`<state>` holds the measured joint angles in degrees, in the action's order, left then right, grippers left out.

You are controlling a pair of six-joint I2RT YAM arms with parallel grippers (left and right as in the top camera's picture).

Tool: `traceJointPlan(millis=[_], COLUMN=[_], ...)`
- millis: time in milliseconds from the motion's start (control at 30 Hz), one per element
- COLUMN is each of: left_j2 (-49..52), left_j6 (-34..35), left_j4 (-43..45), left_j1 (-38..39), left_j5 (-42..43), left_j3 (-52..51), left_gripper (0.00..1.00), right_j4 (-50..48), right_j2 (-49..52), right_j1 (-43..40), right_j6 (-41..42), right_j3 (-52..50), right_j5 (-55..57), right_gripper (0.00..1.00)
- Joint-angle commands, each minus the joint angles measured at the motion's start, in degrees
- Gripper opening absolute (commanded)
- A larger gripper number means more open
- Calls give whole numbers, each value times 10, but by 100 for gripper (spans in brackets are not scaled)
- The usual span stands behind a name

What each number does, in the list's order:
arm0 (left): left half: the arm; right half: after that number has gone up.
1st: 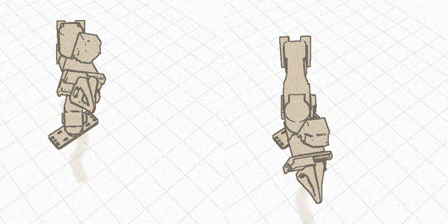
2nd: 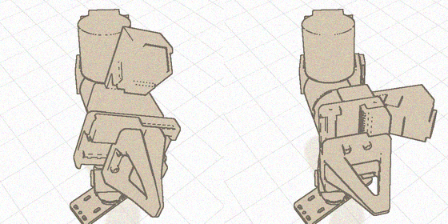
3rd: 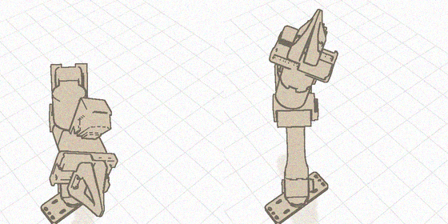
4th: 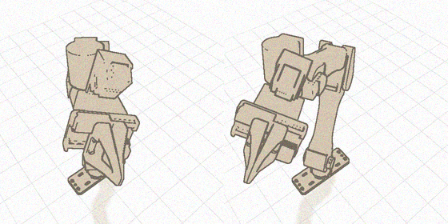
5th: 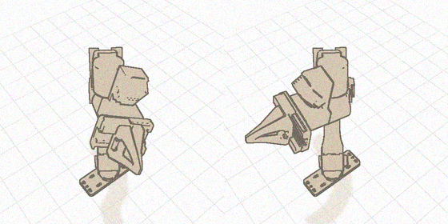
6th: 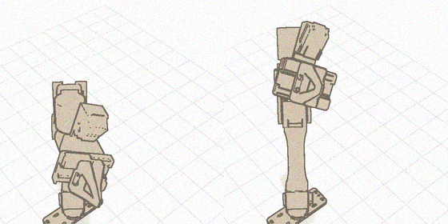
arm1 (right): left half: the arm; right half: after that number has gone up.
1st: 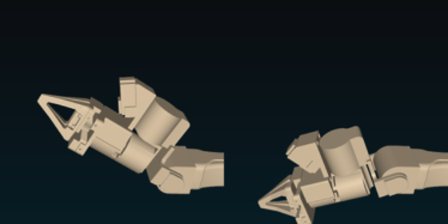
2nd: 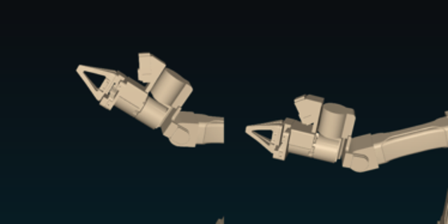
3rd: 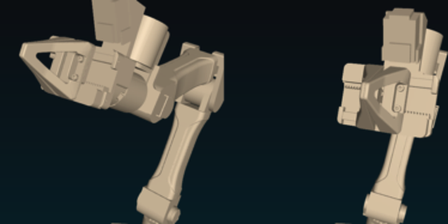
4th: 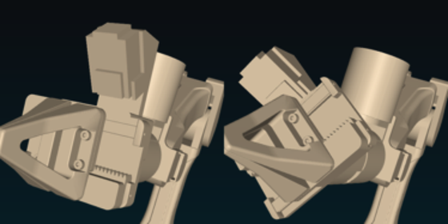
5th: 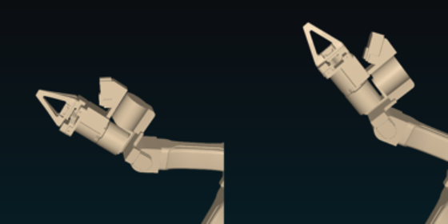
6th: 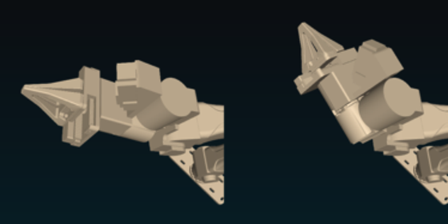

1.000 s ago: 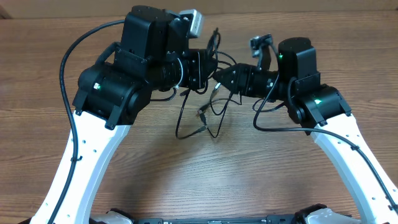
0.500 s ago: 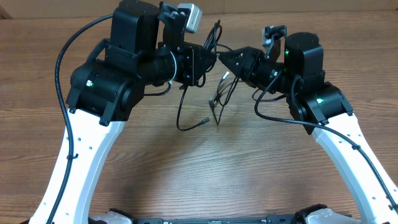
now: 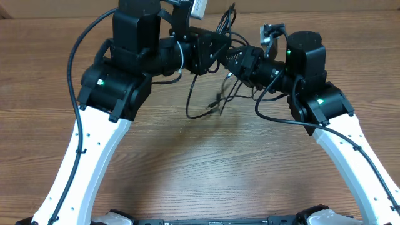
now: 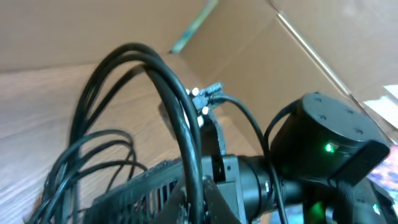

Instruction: Untangle cables

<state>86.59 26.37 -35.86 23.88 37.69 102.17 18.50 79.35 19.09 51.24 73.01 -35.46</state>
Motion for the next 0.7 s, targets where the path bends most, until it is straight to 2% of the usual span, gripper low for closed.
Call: traceJointPlan(millis=[0, 267, 500, 667], left_j2=[-12, -13, -13, -13], left_j6=[52, 45, 90, 143], left_j4=[33, 61, 100, 169], left_j1=[-2, -12, -14, -10], left_j5=[47, 61, 72, 88], left_j3=[-45, -86, -86, -86], left_gripper=[5, 4, 5, 5], right_j4=[-21, -10, -17, -22], right_j2=[-12, -12, -10, -9], right_j1=[12, 10, 11, 11], right_j6=[5, -5, -5, -4], right_j3=[9, 9, 9, 9], right_j5=[-2, 35, 46, 50], right_gripper=[45, 47, 48, 49])
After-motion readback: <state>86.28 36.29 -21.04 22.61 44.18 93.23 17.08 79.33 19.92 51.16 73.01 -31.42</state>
